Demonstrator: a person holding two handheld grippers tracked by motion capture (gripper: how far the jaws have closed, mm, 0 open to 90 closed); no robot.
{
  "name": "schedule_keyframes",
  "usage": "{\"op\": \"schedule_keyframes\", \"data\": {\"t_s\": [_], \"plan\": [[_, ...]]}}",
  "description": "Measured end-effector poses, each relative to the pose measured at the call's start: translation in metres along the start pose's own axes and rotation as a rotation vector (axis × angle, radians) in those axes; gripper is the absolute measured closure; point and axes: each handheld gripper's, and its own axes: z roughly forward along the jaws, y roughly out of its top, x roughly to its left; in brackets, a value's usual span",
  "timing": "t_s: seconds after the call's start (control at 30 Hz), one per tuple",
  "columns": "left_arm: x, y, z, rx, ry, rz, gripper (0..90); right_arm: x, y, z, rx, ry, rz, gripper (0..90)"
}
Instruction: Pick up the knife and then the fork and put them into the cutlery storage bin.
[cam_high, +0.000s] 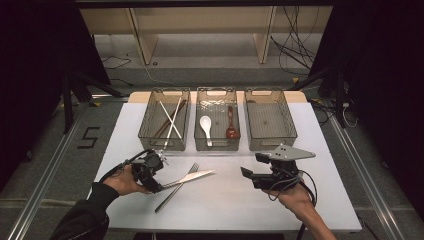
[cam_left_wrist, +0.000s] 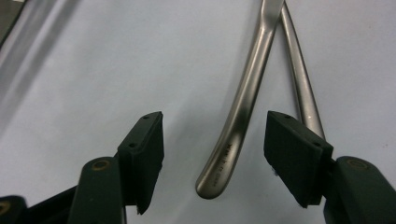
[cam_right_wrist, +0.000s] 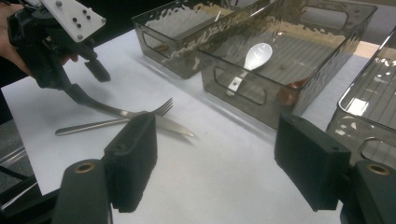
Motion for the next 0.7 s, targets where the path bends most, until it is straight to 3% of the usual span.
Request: {"op": "schedule_keyframes", "data": {"t_s": [0.43,0.7], "plan": [[-0.011,0.011,0.017,0.003,-0.038,0.085,54.0,0.001,0.000,0.001,0.004,0.005,-0.001,31.0],[-0.012,0.015,0.018,0.003,-0.048,0.086,62.5,0.001,0.000,0.002,0.008,0.006,-0.001,31.0]]}}
